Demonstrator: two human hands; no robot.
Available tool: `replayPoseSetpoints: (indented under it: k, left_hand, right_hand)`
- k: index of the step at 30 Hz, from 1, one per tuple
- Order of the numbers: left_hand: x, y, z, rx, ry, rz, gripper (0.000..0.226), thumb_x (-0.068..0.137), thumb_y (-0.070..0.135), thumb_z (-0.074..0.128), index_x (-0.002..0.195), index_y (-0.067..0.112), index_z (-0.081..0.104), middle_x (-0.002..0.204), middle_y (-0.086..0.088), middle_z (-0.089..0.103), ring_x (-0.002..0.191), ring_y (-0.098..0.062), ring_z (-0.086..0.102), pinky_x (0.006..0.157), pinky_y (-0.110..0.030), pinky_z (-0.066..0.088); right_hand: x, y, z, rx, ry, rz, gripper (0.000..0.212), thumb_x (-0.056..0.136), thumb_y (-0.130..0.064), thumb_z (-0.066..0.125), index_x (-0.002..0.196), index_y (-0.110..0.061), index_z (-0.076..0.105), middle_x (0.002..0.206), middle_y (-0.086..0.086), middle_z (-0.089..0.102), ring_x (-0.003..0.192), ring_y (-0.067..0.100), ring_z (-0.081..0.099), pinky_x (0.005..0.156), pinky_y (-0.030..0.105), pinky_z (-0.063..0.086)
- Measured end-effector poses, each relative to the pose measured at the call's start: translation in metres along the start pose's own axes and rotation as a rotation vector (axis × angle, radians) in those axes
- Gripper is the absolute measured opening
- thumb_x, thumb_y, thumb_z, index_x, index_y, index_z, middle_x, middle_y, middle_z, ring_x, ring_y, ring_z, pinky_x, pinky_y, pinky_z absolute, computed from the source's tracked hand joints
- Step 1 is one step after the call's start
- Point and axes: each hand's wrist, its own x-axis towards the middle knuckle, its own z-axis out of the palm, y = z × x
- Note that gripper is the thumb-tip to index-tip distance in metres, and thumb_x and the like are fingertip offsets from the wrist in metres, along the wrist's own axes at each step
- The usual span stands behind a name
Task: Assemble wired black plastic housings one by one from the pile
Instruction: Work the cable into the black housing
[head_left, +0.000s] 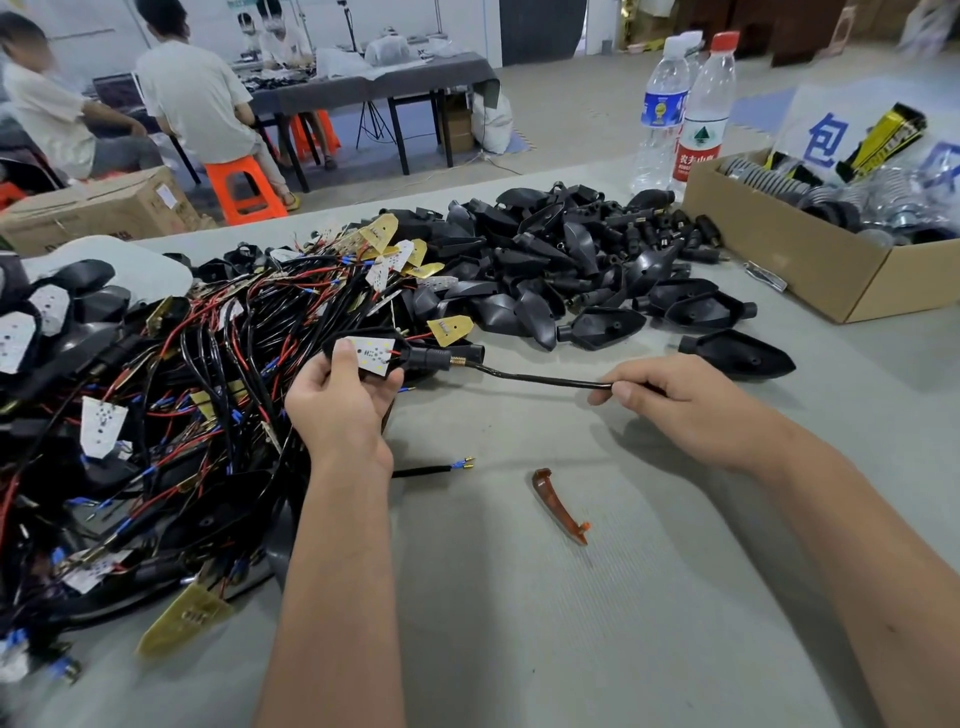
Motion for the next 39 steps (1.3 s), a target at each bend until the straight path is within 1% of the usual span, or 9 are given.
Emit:
replayPoseSetpoints:
  k: [3,7,13,20,23,29,34,37,39]
  left_hand:
    - [0.001,0.0,-0.001,0.006,-0.001,-0.007,0.021,0.105,0.016,0.06,0.085,0.007,0.061,0.079,-0.005,0.064,0.062,-0.015,0.062,0.058,-0.022,0.057]
    - [0.001,0.0,0.0,0.009,-0.005,-0.017,0.02,0.104,0.016,0.06,0.086,0.007,0.061,0.08,-0.007,0.065,0.064,-0.016,0.062,0.057,-0.022,0.057]
    - [0.0,0.0,0.0,-0.001,-0.021,-0.015,0.022,0.104,0.014,0.061,0.083,0.008,0.059,0.077,-0.006,0.065,0.061,-0.015,0.064,0.057,-0.024,0.057]
    - [0.002,-0.003,0.0,0.004,-0.018,-0.023,0.022,0.104,0.015,0.061,0.083,0.008,0.06,0.078,-0.005,0.065,0.068,-0.019,0.064,0.057,-0.023,0.057]
    - [0.002,-0.002,0.0,0.007,-0.019,-0.029,0.02,0.104,0.015,0.061,0.085,0.007,0.061,0.081,-0.007,0.066,0.069,-0.02,0.065,0.057,-0.023,0.057]
    - [0.0,-0.003,0.001,0.012,-0.036,-0.043,0.018,0.103,0.014,0.062,0.086,0.007,0.063,0.081,-0.007,0.068,0.068,-0.018,0.066,0.056,-0.022,0.057]
    - [-0.003,0.0,0.002,-0.012,-0.035,-0.068,0.013,0.101,0.013,0.066,0.088,0.008,0.063,0.078,-0.005,0.071,0.062,-0.016,0.067,0.056,-0.023,0.057]
    - [-0.005,0.001,0.002,-0.022,-0.038,-0.075,0.013,0.1,0.012,0.067,0.087,0.011,0.063,0.069,-0.001,0.072,0.061,-0.017,0.068,0.056,-0.025,0.058]
    - [-0.005,0.003,0.001,-0.025,-0.046,-0.086,0.013,0.099,0.011,0.068,0.087,0.012,0.064,0.074,-0.004,0.073,0.064,-0.019,0.07,0.057,-0.026,0.058]
  right_hand:
    - [-0.001,-0.001,0.001,-0.032,0.061,-0.047,0.026,0.105,-0.019,0.056,0.098,-0.032,0.077,0.053,-0.009,0.044,0.051,0.01,0.038,0.054,0.023,0.033]
    - [-0.002,-0.005,0.002,0.024,0.081,-0.078,0.022,0.104,-0.024,0.06,0.111,-0.034,0.078,0.076,0.003,0.072,0.069,0.027,0.059,0.073,0.037,0.048]
    - [-0.001,-0.004,0.005,-0.066,0.113,-0.07,0.01,0.104,-0.029,0.057,0.099,-0.032,0.065,0.047,-0.007,0.046,0.047,0.013,0.037,0.052,0.022,0.03]
    - [0.003,-0.014,0.012,-0.223,0.192,-0.134,0.011,0.098,-0.006,0.063,0.092,-0.012,0.069,0.08,-0.007,0.064,0.077,0.006,0.057,0.071,0.022,0.043]
    - [0.002,-0.014,0.012,-0.246,0.261,-0.171,0.01,0.098,-0.012,0.064,0.094,-0.017,0.072,0.079,-0.011,0.066,0.077,0.005,0.058,0.07,0.03,0.044]
    - [0.002,-0.012,0.014,-0.046,0.335,-0.106,0.011,0.096,-0.02,0.072,0.1,-0.024,0.081,0.062,-0.022,0.064,0.058,0.004,0.057,0.061,0.011,0.04]
    - [0.0,-0.016,0.012,-0.136,0.322,-0.108,0.015,0.098,-0.027,0.069,0.106,-0.026,0.081,0.086,-0.027,0.073,0.08,-0.003,0.067,0.076,0.019,0.049]
    - [0.003,-0.018,0.014,-0.307,0.243,-0.149,0.016,0.101,-0.018,0.062,0.106,-0.016,0.078,0.095,-0.007,0.075,0.091,0.015,0.067,0.083,0.036,0.051]
    - [0.005,-0.02,0.019,-0.309,0.202,-0.163,0.018,0.101,-0.006,0.061,0.108,-0.009,0.077,0.095,0.002,0.071,0.091,0.022,0.064,0.086,0.039,0.05]
